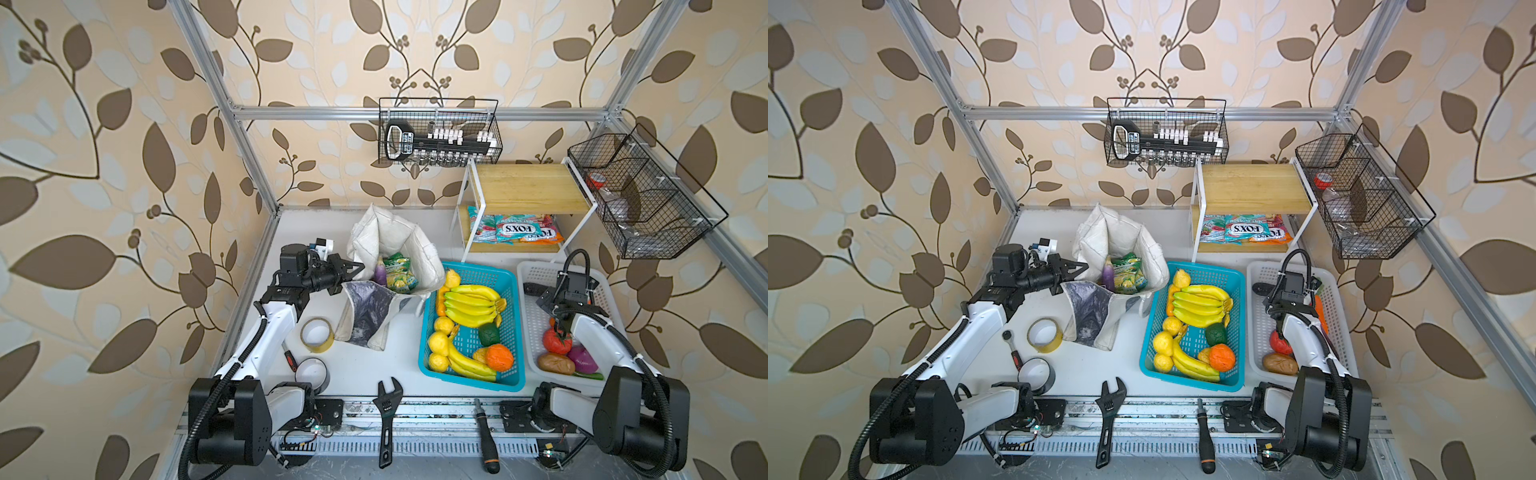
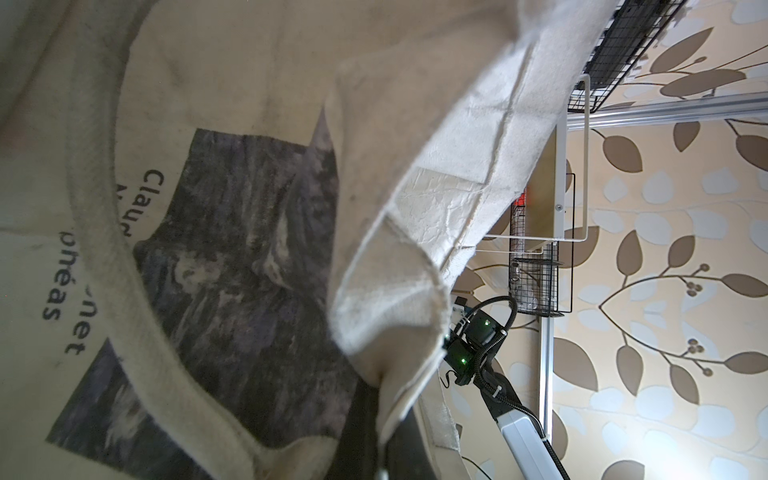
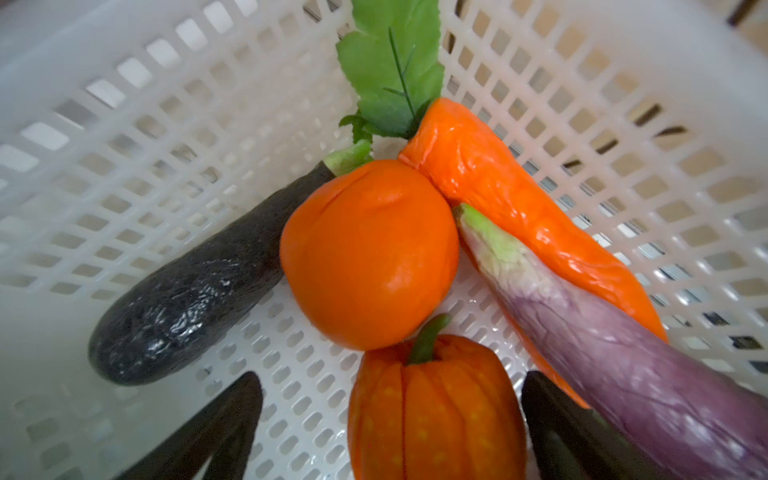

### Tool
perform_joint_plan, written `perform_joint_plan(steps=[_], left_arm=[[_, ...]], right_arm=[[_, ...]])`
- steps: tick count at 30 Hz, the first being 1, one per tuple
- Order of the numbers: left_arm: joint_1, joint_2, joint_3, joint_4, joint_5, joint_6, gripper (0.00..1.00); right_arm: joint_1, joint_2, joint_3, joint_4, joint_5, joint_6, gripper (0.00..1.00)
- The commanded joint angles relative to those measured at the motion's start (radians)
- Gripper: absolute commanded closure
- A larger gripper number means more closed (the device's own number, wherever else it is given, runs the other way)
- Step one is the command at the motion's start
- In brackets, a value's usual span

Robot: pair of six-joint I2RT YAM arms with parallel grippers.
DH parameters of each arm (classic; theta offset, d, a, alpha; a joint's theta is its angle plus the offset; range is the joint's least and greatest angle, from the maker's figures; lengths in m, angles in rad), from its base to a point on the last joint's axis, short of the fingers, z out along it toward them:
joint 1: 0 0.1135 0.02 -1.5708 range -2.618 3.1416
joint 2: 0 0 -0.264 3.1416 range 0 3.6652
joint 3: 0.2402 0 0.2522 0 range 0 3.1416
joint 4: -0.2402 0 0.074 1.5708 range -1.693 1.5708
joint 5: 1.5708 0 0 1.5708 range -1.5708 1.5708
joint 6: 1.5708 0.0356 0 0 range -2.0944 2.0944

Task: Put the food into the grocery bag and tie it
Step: 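Lower the right gripper toward the orange tomato in the white basket, then close the right gripper on the orange bell pepper's stem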

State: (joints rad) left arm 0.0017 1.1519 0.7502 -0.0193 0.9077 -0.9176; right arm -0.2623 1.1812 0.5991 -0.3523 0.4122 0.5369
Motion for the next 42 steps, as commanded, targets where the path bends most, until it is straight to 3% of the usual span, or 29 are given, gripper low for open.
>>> perform_joint_plan(steps=[1, 6, 18, 21, 24, 29, 42], left_arm=[[0.004, -0.004, 0.031, -0.016, 0.000, 0.034, 1.00], [0.004, -0.006, 0.032, -0.016, -0.003, 0.035, 1.00], [0.004, -0.009, 0.026, -0.001, 0.002, 0.023, 1.00], [0.004, -0.012, 0.025, -0.002, 0.001, 0.026, 1.00], [0.004, -0.015, 0.025, 0.002, 0.002, 0.022, 1.00], [0.006, -0.015, 0.028, 0.007, 0.016, 0.018, 1.00], [0.006, -0.014, 0.021, 0.012, 0.007, 0.018, 1.00]], right_arm=[[-0.014, 0.003, 0.002, 0.007, 0.020, -0.035, 0.05], [-0.017, 0.042, 0.011, 0.017, -0.036, -0.054, 0.20], [-0.010, 0.099, 0.008, 0.013, -0.017, -0.061, 0.20], [0.003, 0.114, 0.022, -0.003, 0.016, -0.061, 0.10], [0.025, 0.128, 0.031, -0.011, 0.054, -0.063, 0.09], [0.031, 0.134, 0.029, 0.000, 0.037, -0.067, 0.25], [0.049, -0.064, 0.008, 0.024, -0.061, -0.073, 0.40]])
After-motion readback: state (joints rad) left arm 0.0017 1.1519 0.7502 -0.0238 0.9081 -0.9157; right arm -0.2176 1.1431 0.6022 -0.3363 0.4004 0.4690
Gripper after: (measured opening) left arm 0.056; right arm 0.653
